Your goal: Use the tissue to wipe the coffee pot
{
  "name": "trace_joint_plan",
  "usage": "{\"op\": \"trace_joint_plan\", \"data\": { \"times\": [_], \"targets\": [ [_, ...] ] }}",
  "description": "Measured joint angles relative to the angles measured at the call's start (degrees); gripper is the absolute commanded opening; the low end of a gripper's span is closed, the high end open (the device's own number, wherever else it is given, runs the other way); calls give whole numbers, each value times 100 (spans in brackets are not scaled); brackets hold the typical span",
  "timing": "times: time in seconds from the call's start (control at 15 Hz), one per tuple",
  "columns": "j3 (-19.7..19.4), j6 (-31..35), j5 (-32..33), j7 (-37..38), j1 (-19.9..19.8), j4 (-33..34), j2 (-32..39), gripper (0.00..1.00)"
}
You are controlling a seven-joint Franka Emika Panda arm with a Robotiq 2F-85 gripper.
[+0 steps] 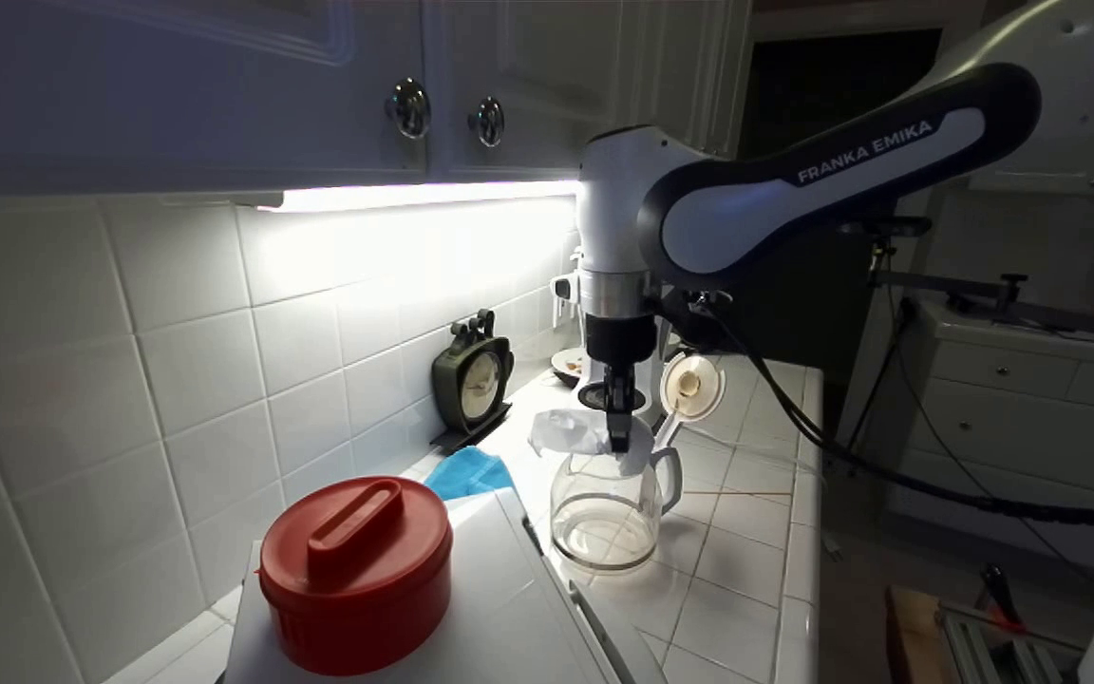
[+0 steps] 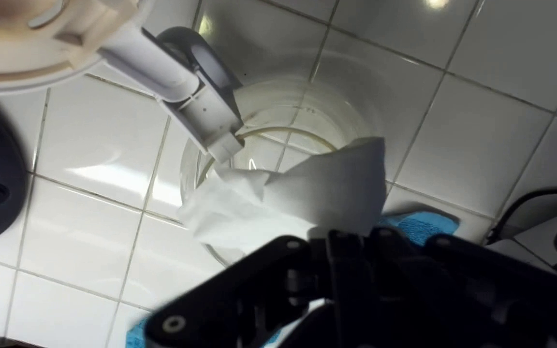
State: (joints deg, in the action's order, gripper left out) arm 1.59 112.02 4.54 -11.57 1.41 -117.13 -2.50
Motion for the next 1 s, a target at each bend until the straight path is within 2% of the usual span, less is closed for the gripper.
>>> {"op": "trace_joint_plan", "data": {
  "times": [0.33,1.0],
  "targets": [
    [118,-463,-187,-173,190,26,-264,0],
    [304,-931,-677,-678,488,24,-270,0]
  ]
}}
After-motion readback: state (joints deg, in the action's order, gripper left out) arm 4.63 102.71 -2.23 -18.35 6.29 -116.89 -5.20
